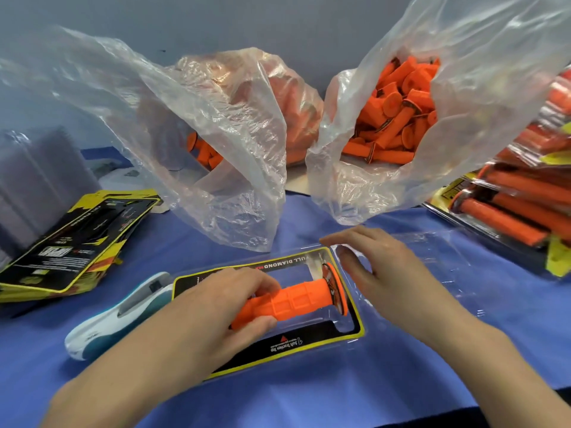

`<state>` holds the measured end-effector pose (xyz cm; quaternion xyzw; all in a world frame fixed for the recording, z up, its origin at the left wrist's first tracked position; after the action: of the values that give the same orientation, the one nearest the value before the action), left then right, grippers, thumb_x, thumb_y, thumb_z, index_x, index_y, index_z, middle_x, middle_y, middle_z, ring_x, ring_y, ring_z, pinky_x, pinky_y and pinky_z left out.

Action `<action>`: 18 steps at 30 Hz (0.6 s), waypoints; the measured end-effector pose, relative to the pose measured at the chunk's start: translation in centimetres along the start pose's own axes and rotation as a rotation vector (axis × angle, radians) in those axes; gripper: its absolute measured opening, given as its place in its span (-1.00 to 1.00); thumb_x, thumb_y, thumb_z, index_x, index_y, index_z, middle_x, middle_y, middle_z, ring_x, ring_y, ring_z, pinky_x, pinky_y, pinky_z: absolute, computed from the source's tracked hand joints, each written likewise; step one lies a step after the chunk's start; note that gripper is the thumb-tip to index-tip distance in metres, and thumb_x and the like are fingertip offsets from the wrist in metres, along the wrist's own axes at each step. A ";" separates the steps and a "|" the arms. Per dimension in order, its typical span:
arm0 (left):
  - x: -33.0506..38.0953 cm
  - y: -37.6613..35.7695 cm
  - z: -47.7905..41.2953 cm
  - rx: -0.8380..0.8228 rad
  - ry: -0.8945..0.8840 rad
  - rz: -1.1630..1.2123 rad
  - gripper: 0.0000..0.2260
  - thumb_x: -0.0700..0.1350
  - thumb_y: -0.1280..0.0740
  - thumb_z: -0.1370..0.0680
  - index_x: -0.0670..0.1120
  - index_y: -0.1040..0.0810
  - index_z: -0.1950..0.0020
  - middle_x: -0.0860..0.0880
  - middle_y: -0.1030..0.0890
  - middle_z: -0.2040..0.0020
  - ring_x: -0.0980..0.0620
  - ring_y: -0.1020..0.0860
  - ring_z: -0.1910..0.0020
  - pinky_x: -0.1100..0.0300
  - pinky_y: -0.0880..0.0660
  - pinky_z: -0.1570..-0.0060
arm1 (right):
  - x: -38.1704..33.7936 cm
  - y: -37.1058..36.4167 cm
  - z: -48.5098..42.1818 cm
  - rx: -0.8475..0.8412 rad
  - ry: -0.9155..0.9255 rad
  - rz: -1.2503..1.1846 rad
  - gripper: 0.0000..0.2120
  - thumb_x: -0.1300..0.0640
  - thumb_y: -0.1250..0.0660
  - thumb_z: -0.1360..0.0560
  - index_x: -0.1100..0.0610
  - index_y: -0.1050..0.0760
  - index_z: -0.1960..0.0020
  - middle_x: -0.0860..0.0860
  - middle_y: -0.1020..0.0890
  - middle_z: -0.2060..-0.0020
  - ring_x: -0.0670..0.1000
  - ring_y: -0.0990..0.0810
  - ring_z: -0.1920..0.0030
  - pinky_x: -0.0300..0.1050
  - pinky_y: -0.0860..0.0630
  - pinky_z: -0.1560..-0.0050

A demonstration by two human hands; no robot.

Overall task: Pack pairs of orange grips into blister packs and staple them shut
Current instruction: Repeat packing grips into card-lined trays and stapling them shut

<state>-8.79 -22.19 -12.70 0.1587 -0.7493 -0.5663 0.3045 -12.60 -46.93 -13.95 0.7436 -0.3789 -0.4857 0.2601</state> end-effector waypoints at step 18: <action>0.3 -1.1 -0.1 -0.014 -0.034 0.002 -0.73 0.29 -0.20 -0.49 0.24 -0.42 -0.14 0.38 -0.40 -0.04 0.35 -0.34 -0.13 0.47 -0.24 -0.12 | -0.2 -0.6 0.1 -0.217 0.065 0.228 -0.70 0.18 -0.22 -0.61 -0.09 -0.54 -0.25 -0.14 -0.59 -0.12 0.02 -0.49 -0.17 -0.07 -0.35 -0.22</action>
<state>-9.10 -22.78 -13.63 0.1463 -0.7506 -0.5736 0.2934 -12.52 -46.44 -14.36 0.6785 -0.3976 -0.4667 0.4046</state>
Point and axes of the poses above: each hand's wrist, its own z-axis away from the middle knuckle, its own y-axis out of the back of the hand, x = y × z, the point moved 1 cm from there along -z, towards the middle knuckle
